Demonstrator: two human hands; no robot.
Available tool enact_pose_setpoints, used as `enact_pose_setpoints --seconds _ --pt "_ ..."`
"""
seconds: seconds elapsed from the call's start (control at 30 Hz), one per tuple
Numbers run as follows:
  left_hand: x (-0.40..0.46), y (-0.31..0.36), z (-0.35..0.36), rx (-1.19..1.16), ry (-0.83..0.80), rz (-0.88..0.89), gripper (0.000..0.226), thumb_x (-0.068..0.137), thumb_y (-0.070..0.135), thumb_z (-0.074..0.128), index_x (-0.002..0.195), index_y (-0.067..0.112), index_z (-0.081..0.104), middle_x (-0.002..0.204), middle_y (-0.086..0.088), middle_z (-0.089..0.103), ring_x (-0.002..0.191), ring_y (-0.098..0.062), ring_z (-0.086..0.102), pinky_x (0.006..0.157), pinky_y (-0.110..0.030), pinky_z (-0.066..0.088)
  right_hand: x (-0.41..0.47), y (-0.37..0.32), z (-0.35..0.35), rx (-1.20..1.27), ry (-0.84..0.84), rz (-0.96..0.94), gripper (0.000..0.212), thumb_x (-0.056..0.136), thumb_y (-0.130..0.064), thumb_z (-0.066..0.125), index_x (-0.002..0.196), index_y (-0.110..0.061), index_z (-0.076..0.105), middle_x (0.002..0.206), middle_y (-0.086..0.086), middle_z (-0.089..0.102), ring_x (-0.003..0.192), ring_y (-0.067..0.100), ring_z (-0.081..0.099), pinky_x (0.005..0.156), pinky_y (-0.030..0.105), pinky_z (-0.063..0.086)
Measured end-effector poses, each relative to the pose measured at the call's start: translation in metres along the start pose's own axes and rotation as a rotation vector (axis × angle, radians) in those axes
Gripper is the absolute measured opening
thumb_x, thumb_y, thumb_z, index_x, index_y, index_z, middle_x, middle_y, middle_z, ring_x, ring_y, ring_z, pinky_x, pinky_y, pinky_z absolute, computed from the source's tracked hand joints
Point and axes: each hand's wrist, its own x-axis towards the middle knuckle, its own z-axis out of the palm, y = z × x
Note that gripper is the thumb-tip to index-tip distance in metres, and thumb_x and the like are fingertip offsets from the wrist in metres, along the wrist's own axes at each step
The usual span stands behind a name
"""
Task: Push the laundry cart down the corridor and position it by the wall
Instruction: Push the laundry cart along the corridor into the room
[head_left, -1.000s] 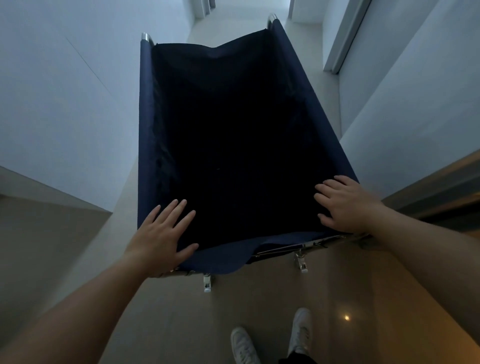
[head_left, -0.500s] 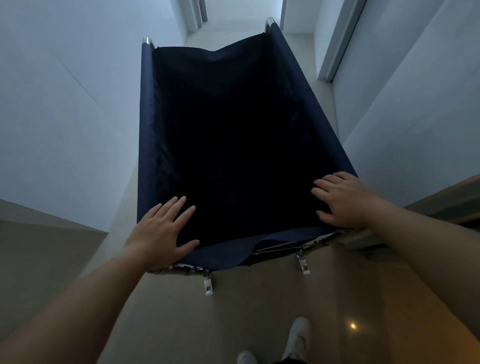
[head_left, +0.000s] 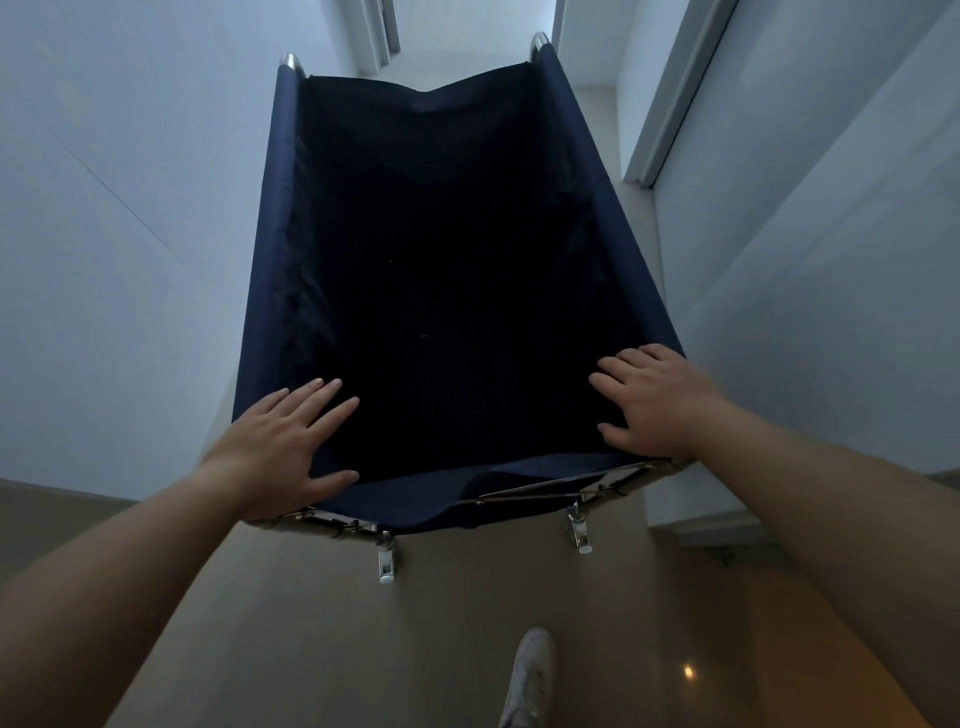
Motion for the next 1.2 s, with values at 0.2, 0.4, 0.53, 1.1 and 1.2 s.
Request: enact_pose_setpoints --seconds 0.2,0.4,0.53,1.1,1.2 --pt "0.044 -0.026 -0.012 0.039 -0.017 0.053 0.09 0.084 0.081 0.024 0.153 0.023 0.02 0.16 -0.006 0.021 0.148 -0.021 0.014 0.119 -0.045 0.014 0.037 0.024 -0.005 0.001 0.0 0.001 0.07 0.082 -0.062 0.037 0.13 -0.015 0.055 0.129 0.01 0.058 0.115 0.031 0.052 0.098 0.046 0.037" --pt "0.084 -0.05 -0.02 0.046 -0.018 0.081 0.089 0.085 0.08 0.027 0.153 0.023 0.019 0.16 -0.007 0.02 0.148 -0.021 0.012 0.119 -0.044 0.011 0.068 0.044 -0.008 -0.004 -0.011 -0.009 0.07 0.084 -0.062 0.035 0.134 -0.015 0.052 0.137 0.011 0.053 0.122 0.031 0.048 0.102 0.046 0.036" --pt "0.108 -0.062 -0.025 0.044 -0.014 0.092 0.09 0.084 0.08 0.028 0.153 0.023 0.02 0.16 -0.006 0.02 0.148 -0.021 0.013 0.119 -0.043 0.012 0.086 0.057 -0.01 0.001 -0.014 -0.009 0.069 0.084 -0.061 0.035 0.132 -0.015 0.054 0.137 0.011 0.054 0.122 0.032 0.048 0.103 0.047 0.035" --pt "0.257 -0.163 -0.049 0.05 -0.013 0.156 0.092 0.083 0.082 0.024 0.153 0.022 0.022 0.159 -0.007 0.023 0.147 -0.021 0.015 0.119 -0.042 0.015 0.207 0.121 -0.037 0.038 -0.044 0.077 0.069 0.084 -0.063 0.034 0.134 -0.018 0.053 0.142 0.008 0.05 0.128 0.028 0.044 0.11 0.045 0.029" --pt "0.287 -0.186 -0.051 0.046 -0.001 0.157 0.092 0.083 0.082 0.024 0.153 0.024 0.017 0.16 -0.006 0.02 0.148 -0.02 0.013 0.119 -0.043 0.016 0.232 0.132 -0.043 0.044 -0.048 0.107 0.07 0.085 -0.063 0.032 0.135 -0.019 0.051 0.144 0.008 0.048 0.13 0.027 0.042 0.111 0.045 0.027"
